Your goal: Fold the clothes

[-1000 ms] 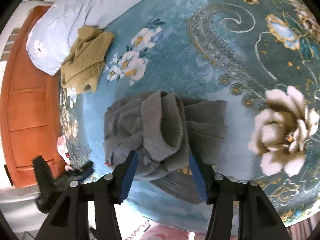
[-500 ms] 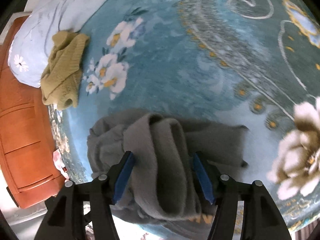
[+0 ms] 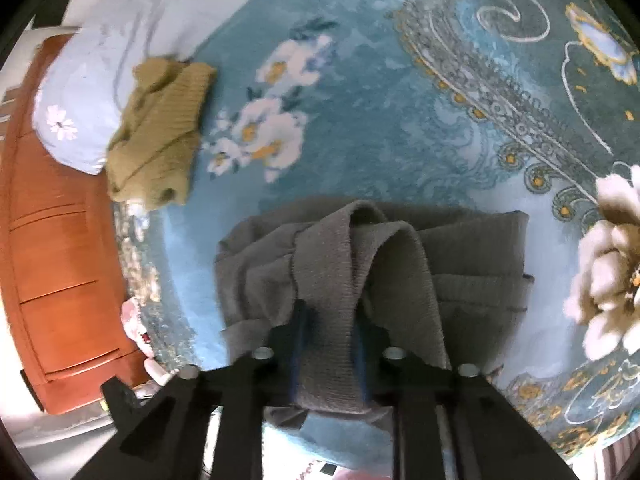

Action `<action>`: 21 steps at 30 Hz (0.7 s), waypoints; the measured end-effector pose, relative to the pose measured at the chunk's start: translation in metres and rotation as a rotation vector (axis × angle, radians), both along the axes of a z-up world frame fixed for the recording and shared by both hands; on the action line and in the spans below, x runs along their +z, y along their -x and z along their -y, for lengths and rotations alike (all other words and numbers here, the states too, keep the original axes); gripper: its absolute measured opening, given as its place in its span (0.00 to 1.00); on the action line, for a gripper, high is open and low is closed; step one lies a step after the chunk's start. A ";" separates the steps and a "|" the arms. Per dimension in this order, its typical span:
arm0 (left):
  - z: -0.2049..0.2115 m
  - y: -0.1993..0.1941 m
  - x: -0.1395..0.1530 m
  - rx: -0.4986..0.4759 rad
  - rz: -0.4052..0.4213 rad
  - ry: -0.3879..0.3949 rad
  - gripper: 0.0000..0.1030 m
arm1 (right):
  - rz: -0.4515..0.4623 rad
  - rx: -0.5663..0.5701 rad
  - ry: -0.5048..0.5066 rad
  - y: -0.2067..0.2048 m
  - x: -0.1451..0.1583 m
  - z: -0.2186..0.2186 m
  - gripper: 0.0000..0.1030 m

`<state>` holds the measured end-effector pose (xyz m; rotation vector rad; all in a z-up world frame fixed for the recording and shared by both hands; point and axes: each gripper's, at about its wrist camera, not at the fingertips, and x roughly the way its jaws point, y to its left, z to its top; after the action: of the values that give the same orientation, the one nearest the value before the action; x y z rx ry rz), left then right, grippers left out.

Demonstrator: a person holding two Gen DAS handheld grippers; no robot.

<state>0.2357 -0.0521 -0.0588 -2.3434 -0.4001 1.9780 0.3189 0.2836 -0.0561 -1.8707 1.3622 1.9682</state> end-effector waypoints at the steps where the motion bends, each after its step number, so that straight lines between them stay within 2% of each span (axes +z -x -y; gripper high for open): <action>1: -0.001 0.002 0.001 -0.001 -0.003 -0.001 0.41 | -0.025 -0.005 0.007 -0.002 0.009 0.000 0.12; 7: -0.014 0.015 0.004 -0.036 -0.021 -0.014 0.41 | -0.221 -0.067 0.099 -0.025 0.068 -0.006 0.08; 9: -0.021 0.018 0.004 -0.061 -0.026 -0.020 0.41 | -0.240 -0.096 0.093 -0.038 0.074 -0.011 0.08; 11: -0.026 0.019 0.004 -0.088 -0.027 -0.023 0.41 | -0.226 -0.142 0.068 -0.058 0.070 -0.021 0.08; 14: -0.036 0.020 0.001 -0.132 -0.022 -0.027 0.41 | -0.122 -0.211 0.035 -0.084 0.040 -0.033 0.08; 17: -0.042 0.016 -0.002 -0.168 -0.013 -0.029 0.41 | -0.018 -0.208 -0.004 -0.098 0.007 -0.031 0.08; 21: -0.059 0.013 -0.005 -0.237 -0.016 -0.028 0.41 | 0.008 -0.226 0.003 -0.106 -0.008 -0.025 0.08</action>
<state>0.2223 0.0068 -0.0635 -2.2376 -0.1393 1.8675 0.4248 0.3083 -0.0640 -1.6403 1.5012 1.8466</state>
